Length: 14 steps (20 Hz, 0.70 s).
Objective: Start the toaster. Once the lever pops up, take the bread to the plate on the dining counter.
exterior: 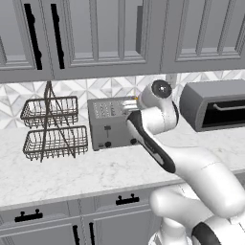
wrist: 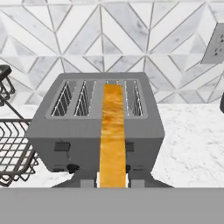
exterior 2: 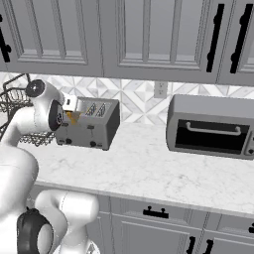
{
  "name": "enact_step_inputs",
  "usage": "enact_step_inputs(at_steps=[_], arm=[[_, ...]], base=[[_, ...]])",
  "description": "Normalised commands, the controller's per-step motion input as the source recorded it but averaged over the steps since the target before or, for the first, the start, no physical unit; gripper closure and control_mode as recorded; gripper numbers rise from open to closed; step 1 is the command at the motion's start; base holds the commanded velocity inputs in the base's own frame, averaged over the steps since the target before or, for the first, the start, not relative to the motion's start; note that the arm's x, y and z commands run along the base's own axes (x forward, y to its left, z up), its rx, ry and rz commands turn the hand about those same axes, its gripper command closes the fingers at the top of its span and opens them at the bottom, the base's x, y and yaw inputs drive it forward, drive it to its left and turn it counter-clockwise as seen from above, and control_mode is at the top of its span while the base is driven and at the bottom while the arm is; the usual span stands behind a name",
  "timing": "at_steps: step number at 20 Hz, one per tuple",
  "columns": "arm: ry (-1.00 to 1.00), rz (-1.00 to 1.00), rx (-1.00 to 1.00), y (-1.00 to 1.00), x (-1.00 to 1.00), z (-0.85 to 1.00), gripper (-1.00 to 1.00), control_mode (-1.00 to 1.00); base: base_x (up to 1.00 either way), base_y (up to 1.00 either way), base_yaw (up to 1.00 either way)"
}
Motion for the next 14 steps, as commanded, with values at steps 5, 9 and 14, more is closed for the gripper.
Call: enact_step_inputs(at_steps=[5, 9, 14], arm=[[0.07, 0.00, 0.00, -0.44, -0.64, 0.02, 1.00, -1.00], [0.09, 0.00, 0.00, -0.42, -0.64, 0.08, 1.00, -1.00], [0.13, 0.00, 0.00, -0.12, -0.28, 0.06, 1.00, -1.00]], base=[[0.00, 0.00, 0.00], [0.00, 0.00, 0.00], [0.00, 0.00, 0.00]])
